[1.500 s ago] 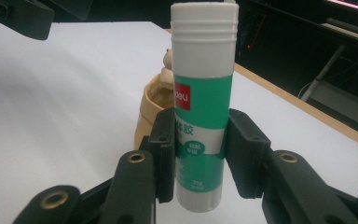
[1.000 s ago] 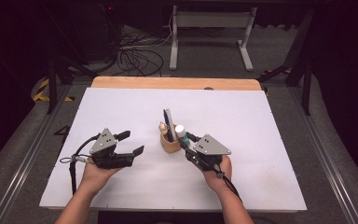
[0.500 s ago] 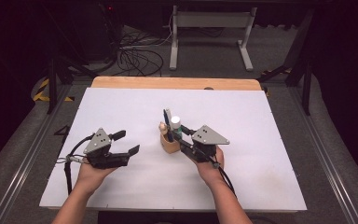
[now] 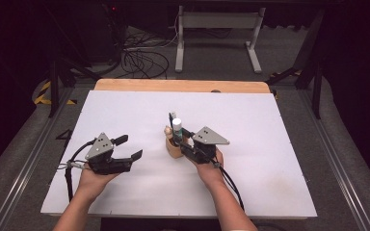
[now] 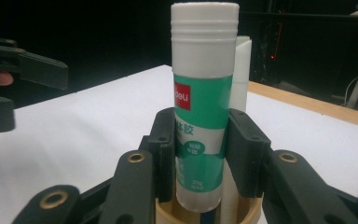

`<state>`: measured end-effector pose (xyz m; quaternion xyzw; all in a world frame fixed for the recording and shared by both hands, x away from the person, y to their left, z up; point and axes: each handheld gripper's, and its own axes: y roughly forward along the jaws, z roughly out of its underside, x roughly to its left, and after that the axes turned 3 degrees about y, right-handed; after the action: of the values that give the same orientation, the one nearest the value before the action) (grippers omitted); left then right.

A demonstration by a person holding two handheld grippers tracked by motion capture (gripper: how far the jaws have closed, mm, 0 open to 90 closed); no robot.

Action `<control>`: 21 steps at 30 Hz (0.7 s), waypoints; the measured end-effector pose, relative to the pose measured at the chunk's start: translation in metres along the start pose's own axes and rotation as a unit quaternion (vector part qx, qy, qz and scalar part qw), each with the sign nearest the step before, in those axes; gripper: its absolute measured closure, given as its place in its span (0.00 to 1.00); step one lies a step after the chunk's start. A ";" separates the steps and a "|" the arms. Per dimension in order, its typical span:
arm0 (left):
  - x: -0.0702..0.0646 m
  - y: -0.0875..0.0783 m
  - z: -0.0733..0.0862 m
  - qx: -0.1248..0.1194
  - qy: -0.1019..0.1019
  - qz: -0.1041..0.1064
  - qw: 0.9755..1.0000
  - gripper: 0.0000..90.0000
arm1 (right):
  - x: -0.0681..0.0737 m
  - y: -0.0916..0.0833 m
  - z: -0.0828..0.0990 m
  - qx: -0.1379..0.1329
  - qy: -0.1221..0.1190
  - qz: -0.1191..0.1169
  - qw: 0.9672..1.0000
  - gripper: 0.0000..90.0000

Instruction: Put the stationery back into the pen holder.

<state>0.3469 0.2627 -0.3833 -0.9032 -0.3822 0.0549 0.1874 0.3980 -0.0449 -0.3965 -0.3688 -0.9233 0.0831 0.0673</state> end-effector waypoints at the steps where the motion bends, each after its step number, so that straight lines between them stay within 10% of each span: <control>1: 0.000 0.000 0.000 0.000 0.000 -0.001 1.000 0.26 | 0.000 0.001 0.001 0.002 0.002 0.002 1.000 0.73; 21: 0.000 -0.001 0.001 0.001 -0.001 -0.001 1.000 0.26 | -0.006 0.015 0.013 0.025 0.010 0.015 1.000 0.73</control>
<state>0.3465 0.2635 -0.3835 -0.9027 -0.3829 0.0560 0.1881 0.4100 -0.0403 -0.4129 -0.3814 -0.9147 0.1036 0.0842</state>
